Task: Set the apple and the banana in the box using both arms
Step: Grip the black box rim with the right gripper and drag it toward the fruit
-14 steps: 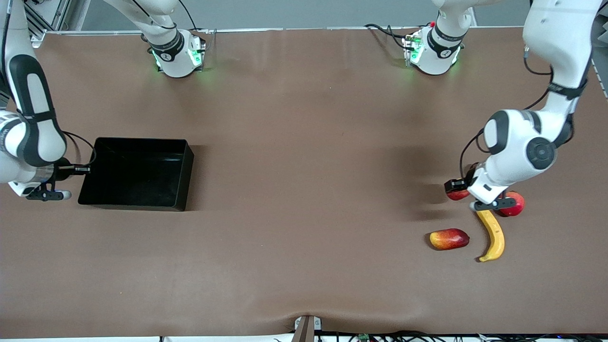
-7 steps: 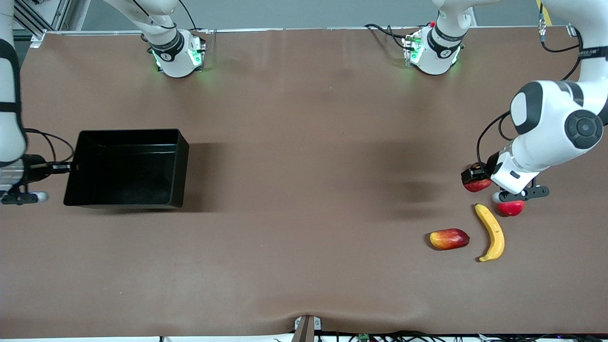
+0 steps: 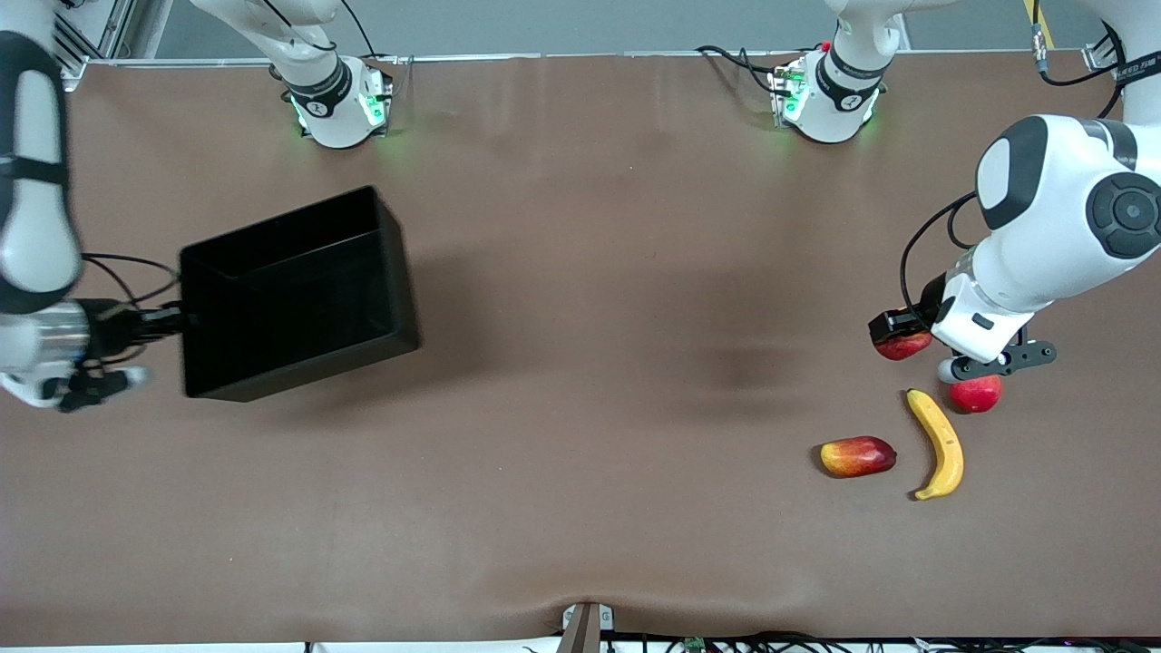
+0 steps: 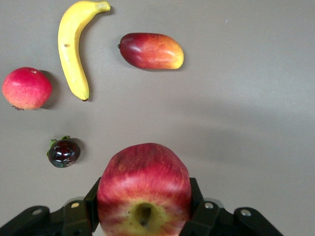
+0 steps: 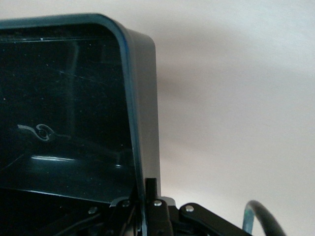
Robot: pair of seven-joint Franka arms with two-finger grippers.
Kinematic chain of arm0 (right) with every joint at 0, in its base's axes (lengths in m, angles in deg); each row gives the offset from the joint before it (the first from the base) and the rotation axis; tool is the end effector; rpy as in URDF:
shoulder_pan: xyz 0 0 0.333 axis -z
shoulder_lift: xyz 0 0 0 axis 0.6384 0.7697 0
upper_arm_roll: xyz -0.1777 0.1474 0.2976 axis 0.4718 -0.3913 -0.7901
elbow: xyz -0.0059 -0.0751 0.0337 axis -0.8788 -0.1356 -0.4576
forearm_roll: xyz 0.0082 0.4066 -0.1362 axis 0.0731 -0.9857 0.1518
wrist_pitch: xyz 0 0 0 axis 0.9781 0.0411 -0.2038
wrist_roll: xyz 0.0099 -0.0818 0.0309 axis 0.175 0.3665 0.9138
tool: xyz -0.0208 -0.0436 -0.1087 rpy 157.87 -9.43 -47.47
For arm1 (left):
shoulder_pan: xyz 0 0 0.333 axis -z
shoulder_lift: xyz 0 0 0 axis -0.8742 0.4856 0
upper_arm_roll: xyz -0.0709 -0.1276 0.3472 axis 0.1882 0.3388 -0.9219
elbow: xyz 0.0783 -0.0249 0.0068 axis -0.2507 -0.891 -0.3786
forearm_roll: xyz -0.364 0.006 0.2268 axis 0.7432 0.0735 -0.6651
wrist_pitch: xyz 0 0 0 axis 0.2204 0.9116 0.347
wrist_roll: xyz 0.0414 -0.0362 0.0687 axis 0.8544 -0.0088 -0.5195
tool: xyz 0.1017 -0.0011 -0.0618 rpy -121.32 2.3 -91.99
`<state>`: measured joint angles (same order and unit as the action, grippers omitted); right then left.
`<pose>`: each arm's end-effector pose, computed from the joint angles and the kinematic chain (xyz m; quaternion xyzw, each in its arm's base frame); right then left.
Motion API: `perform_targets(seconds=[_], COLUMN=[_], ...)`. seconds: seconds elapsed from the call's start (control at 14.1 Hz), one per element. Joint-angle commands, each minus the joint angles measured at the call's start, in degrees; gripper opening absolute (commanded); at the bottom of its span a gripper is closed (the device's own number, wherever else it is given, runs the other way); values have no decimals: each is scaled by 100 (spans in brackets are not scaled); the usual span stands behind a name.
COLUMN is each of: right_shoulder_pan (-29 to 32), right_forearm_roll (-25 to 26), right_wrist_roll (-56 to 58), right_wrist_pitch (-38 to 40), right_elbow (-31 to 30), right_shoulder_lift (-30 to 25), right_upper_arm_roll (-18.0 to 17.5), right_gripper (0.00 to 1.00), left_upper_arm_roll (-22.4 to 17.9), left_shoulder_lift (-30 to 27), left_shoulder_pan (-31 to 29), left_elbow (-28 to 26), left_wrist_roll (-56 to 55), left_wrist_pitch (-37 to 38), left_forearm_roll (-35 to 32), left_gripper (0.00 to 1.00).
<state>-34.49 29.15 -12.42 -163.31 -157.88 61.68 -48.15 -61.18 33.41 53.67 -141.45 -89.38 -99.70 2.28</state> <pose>0.6848 -0.0408 0.4409 -0.9639 -0.1440 0.1767 0.1374 0.6462 -0.0932 0.4814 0.9947 0.1000 -0.0180 0.0181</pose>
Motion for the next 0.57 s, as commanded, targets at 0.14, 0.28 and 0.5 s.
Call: perform_targets(seconds=[0.14, 0.28, 0.5], right_shoulder_pan=[-973, -1466, -1880], right_forearm_roll=[-144, -301, -995], right_wrist_roll=[-1756, -2836, -3263], right_wrist_pitch=[26, -185, -615], right_elbow=[2, -7, -60], right_shoulder_lift=[-225, -181, -85], right_upper_arm_roll=[-31, -31, -31], right_gripper=[0, 0, 0], left_upper_arm_roll=[46, 55, 55], left_shoulder_lift=[47, 47, 56], left_shoulder_pan=[77, 95, 191], left_elbow=[319, 433, 460], left_wrist_roll=[-203, -229, -369], left_wrist_pitch=[304, 374, 427], left_forearm_roll=[-135, -170, -336], left_gripper=[0, 0, 0])
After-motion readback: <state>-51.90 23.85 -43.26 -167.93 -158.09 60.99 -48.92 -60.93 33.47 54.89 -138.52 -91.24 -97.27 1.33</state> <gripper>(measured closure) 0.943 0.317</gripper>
